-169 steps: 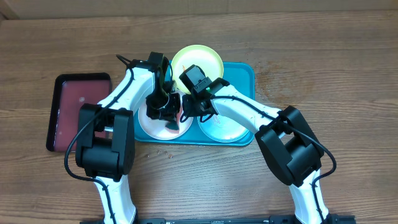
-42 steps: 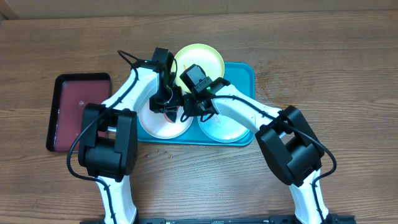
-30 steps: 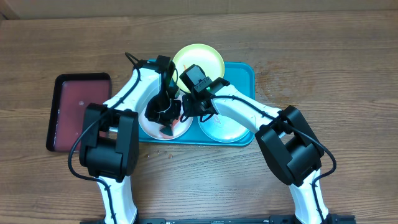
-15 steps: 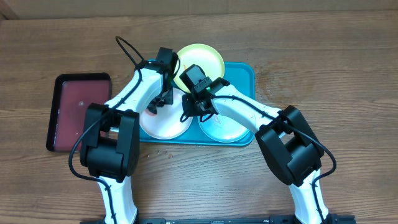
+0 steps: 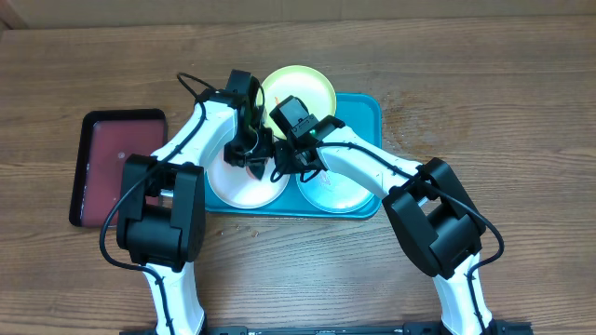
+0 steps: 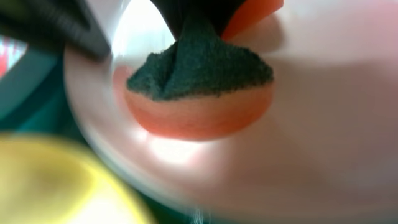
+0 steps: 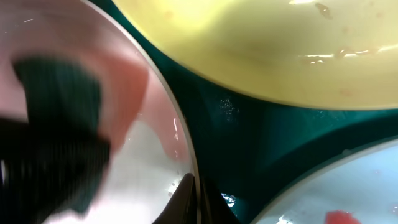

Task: Clean dirty plates on tray and stack at the side

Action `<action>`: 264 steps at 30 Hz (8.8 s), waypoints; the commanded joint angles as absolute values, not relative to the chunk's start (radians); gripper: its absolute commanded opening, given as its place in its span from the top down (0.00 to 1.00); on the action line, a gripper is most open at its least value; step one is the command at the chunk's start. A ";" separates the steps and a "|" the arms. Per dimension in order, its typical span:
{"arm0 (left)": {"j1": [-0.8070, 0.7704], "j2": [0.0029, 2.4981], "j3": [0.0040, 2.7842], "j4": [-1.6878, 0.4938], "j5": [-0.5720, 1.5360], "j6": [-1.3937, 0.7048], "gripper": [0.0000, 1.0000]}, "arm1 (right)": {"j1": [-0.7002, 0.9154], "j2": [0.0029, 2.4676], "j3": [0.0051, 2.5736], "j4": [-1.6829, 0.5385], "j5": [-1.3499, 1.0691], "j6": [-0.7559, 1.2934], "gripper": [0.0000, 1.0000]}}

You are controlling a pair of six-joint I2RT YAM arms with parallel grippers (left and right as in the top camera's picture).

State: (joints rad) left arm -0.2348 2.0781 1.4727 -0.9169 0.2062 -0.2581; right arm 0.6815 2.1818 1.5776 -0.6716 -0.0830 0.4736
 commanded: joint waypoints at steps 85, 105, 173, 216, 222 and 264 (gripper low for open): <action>0.388 1.773 1.579 -1.080 0.245 -0.396 0.96 | 0.379 2.121 2.203 -1.205 -0.194 0.263 0.96; 0.386 1.773 1.579 -1.071 0.245 -0.396 0.96 | -0.344 2.126 1.803 -1.188 -0.132 0.214 0.96; 0.248 1.774 1.579 -1.047 0.244 -0.361 0.96 | 0.365 2.519 2.117 -0.674 -0.159 -0.182 0.57; 0.248 1.774 1.579 -1.029 0.244 -0.335 0.96 | 0.560 2.601 2.257 -0.913 -0.107 -0.086 0.67; 0.248 1.774 1.579 -1.028 0.213 -0.336 0.96 | 0.564 2.601 2.257 -0.919 -0.108 0.048 0.92; 0.395 2.092 1.583 -0.929 -0.062 -0.291 0.50 | 0.656 2.600 2.258 -1.151 -0.150 0.396 0.96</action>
State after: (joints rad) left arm 0.3889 2.0914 1.5723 -0.9379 -0.0536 -0.3004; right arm 0.6430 2.5679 2.2780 -1.1484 -0.2207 0.4095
